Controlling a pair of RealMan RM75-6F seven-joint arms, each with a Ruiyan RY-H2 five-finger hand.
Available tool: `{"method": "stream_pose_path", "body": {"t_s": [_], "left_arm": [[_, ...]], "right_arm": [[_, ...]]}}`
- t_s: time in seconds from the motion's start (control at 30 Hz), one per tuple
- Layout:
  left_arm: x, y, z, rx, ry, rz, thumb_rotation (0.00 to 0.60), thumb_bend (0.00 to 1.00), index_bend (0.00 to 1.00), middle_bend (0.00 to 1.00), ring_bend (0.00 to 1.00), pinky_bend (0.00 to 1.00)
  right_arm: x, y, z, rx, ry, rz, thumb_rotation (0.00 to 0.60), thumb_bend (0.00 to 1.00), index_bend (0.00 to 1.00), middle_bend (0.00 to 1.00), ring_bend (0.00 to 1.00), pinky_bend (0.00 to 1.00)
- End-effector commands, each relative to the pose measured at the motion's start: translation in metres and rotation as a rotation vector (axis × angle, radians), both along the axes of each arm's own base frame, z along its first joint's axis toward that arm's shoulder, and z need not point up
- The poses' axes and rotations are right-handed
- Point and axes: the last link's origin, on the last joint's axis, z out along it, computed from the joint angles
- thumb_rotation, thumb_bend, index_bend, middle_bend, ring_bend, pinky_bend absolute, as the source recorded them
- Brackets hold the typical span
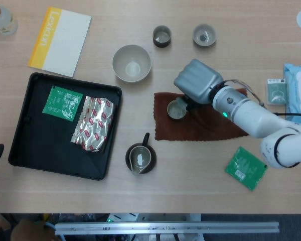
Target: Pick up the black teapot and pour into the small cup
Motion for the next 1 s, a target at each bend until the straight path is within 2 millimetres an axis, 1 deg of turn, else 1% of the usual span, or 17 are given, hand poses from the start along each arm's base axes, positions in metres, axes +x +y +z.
{"method": "stream_pose_path", "body": {"t_s": [0.03, 0.23, 0.43, 0.63, 0.73, 0.83, 1.0], "left_arm": [[0.0, 0.0, 0.0, 0.0, -0.001, 0.0, 0.6, 0.29, 0.11, 0.18, 0.16, 0.17], [0.0, 0.0, -0.001, -0.003, 0.001, 0.003, 0.6, 0.29, 0.11, 0.18, 0.16, 0.17], [0.001, 0.001, -0.001, -0.004, 0.002, -0.001, 0.6, 0.29, 0.11, 0.18, 0.16, 0.17], [0.003, 0.001, -0.002, -0.006, 0.002, -0.005, 0.6, 0.29, 0.11, 0.18, 0.16, 0.17], [0.003, 0.002, -0.001, -0.005, 0.004, -0.005, 0.6, 0.29, 0.11, 0.18, 0.16, 0.17], [0.002, 0.003, -0.001, -0.006, 0.005, -0.004, 0.6, 0.29, 0.11, 0.18, 0.16, 0.17], [0.002, 0.005, -0.002, -0.009, 0.001, -0.006, 0.6, 0.29, 0.11, 0.18, 0.16, 0.17]], "right_arm": [[0.0, 0.0, 0.0, -0.001, -0.01, -0.009, 0.415, 0.7, 0.93, 0.89, 0.93, 0.41], [-0.004, 0.0, -0.001, -0.005, -0.083, -0.069, 0.412, 0.68, 0.93, 0.89, 0.93, 0.41], [-0.01, 0.0, 0.003, 0.003, -0.165, -0.139, 0.414, 0.66, 0.93, 0.87, 0.91, 0.41], [-0.017, 0.001, 0.014, 0.019, -0.272, -0.224, 0.413, 0.65, 0.92, 0.85, 0.89, 0.41], [-0.025, 0.001, 0.024, 0.018, -0.319, -0.265, 0.415, 0.65, 0.91, 0.84, 0.88, 0.41], [-0.037, 0.001, 0.036, 0.006, -0.354, -0.3, 0.415, 0.65, 0.91, 0.84, 0.87, 0.41], [-0.064, 0.004, 0.051, 0.0, -0.404, -0.404, 0.413, 0.64, 0.89, 0.82, 0.84, 0.41]]}}
